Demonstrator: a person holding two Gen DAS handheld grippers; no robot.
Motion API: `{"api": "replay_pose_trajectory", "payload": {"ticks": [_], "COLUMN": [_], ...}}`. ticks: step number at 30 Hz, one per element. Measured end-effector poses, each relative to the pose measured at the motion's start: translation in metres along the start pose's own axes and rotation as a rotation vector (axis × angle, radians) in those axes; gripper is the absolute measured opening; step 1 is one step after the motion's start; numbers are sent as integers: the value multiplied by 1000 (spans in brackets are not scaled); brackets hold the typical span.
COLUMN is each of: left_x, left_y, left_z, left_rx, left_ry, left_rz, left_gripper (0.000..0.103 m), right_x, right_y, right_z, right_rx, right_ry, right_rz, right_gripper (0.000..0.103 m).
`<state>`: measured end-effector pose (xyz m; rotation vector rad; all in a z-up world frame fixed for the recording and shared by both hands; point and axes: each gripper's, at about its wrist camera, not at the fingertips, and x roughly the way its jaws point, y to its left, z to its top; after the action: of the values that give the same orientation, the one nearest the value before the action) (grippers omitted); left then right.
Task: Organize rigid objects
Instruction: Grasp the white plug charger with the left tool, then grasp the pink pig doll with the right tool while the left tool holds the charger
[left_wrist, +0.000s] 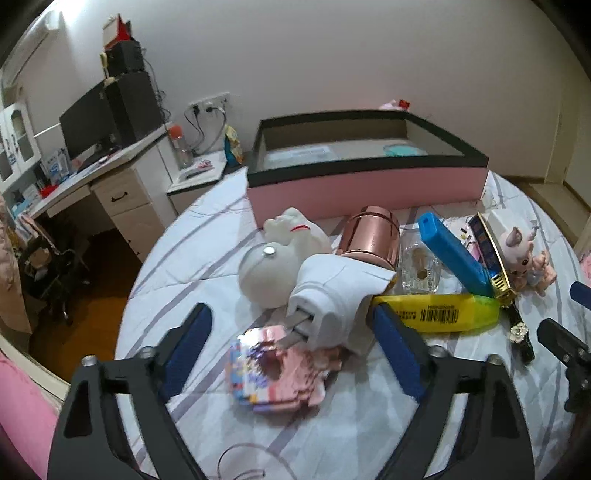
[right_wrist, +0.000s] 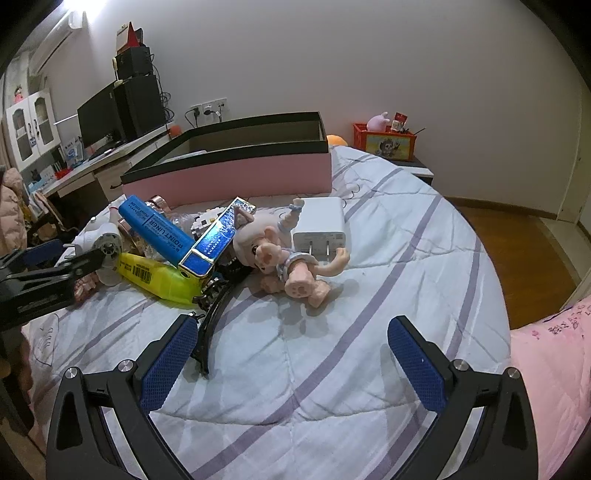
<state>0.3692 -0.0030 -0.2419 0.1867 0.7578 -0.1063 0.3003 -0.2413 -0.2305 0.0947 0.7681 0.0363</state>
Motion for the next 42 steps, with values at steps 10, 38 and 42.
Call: {"api": "replay_pose_trajectory", "payload": {"ticks": [10,38,42], "left_x": [-1,-33,-39], "left_y": [-9,-14,-16], "left_z": [-5,-35,-42], "left_rx": [5,-29,-9], "left_ry": [23,-18,-24], "left_rz": [-68,-113,-110], "left_gripper": [36,59,59], "right_x": [2,38,18], "right_y": [-3,-1,-12], "right_z": [3,32,14], "right_rx": [8,-148,-110], "right_ry": [-2,108,126], "right_rz": [-13,30,5], "right_gripper": [103,58,58]}}
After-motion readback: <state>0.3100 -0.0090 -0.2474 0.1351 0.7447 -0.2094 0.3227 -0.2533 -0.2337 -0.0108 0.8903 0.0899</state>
